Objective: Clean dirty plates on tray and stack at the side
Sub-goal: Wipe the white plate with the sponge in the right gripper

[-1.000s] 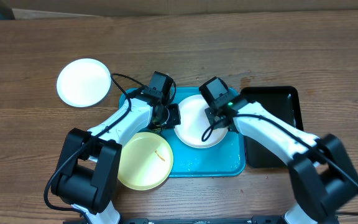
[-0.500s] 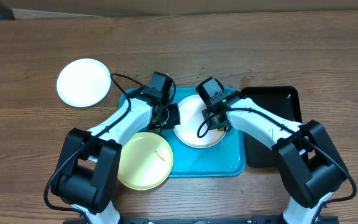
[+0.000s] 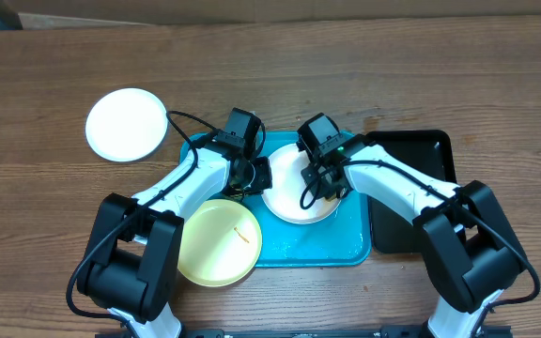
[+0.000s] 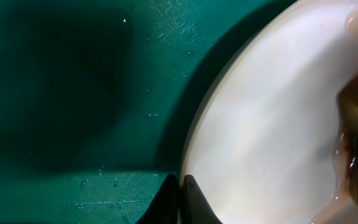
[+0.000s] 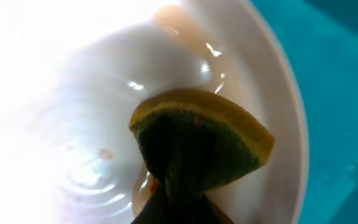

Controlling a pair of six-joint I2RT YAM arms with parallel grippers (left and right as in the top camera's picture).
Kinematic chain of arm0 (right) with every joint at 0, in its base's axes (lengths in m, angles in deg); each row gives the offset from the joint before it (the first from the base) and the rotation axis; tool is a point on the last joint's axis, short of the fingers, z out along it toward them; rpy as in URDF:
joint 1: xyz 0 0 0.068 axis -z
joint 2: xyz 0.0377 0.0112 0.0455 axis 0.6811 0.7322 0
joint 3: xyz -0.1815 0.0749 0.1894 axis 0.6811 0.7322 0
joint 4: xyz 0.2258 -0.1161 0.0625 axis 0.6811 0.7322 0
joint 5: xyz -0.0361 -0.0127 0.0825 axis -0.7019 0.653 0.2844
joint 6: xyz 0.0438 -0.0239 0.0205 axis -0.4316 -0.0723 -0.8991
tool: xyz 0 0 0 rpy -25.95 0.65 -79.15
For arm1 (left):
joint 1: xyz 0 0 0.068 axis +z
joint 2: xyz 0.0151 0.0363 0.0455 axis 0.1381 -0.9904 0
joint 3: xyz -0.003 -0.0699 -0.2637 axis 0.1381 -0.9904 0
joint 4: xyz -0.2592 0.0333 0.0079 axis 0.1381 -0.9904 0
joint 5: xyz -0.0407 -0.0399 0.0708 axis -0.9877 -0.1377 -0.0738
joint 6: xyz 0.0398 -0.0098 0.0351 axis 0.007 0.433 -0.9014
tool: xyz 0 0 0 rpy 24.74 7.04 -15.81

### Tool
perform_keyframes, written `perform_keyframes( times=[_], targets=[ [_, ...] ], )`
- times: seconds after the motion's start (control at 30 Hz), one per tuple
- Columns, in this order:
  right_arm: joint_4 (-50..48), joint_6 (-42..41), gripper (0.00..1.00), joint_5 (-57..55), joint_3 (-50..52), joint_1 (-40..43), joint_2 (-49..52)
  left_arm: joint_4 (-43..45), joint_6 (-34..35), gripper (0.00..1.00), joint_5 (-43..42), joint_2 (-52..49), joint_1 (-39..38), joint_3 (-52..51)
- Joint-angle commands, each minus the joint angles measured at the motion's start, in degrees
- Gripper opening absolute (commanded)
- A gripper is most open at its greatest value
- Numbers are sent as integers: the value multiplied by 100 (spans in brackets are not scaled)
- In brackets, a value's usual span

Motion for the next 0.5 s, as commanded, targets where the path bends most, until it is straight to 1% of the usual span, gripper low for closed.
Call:
perform_keyframes(
  times=[0.0,0.1,0.3,0.37,0.47],
  targets=[
    [195,374,4,1224,-66,33,273,52,15,4,-98,-35,9,-9],
    [339,374,4,1856,-273,179,273,50,13,4,-98,-35,9,-9],
    [201,367,4,4006,-678,667,273,48,0,4,-98,-35,9,-9],
    [282,361,4,4146,-841,835,271,35,-11,4,-98,-35,9,-9],
    [673,365,4,4142,-1147,1123,201,9,-26,4,-98,-35,9,-9]
  ],
)
